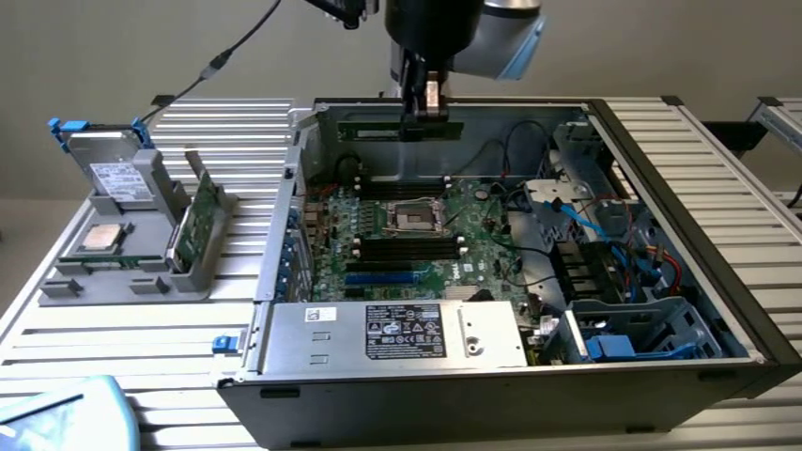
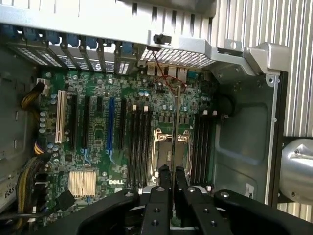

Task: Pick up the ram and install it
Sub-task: 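Pick up the ram and move it above insertion slot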

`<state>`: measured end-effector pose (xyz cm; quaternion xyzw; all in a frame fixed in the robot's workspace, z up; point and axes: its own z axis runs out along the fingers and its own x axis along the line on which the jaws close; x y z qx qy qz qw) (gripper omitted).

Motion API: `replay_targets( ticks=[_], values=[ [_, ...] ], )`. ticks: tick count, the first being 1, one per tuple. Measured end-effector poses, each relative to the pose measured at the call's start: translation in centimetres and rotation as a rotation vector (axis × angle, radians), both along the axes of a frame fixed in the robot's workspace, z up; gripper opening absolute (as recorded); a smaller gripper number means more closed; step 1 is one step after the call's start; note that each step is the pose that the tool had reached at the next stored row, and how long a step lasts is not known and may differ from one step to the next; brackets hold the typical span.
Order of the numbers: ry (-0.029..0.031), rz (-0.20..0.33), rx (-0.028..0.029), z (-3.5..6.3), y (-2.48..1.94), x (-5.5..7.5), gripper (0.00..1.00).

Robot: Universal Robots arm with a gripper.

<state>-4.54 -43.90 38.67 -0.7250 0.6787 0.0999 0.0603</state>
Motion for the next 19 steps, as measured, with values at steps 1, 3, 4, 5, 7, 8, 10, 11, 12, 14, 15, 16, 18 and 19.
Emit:
replay_targets(
  ticks=[1, 3, 4, 5, 7, 8, 10, 11, 12, 14, 15, 16, 18, 19],
  values=[
    [0.0, -0.001, -0.0039, -0.06, 0.05, 0.1, 0.14],
    [0.0001, -0.004, -0.0116, -0.17, 0.12, 0.3, 0.14],
    [0.0, -0.005, -0.0155, -0.23, 0.15, 0.4, 0.14],
    [0.0, -0.007, -0.0189, -0.3, 0.18, 0.5, 0.14],
    [0.0, -0.013, -0.0236, -0.48, 0.21, 0.6, 0.14],
    [0.0001, -0.016, -0.0254, -0.58, 0.22, 0.6, 0.14],
    [0.0001, -0.02, -0.0288, -0.79, 0.22, 0.6, 0.14],
    [0.0001, -0.022, -0.0304, -0.9, 0.22, 0.6, 0.14],
    [0.0001, -0.023, -0.0326, -0.99, 0.22, 0.6, 0.14],
    [0.0001, -0.026, -0.0395, -1.14, 0.23, 0.7, 0.14],
    [0.0, -0.027, -0.0438, -1.21, 0.23, 0.8, 0.14],
    [0.0, -0.028, -0.0479, -1.26, 0.24, 0.9, 0.14],
    [-0.0001, -0.031, -0.0567, -1.39, 0.26, 1.1, 0.14],
    [0.0, -0.033, -0.0604, -1.46, 0.28, 1.2, 0.14]
  ],
)
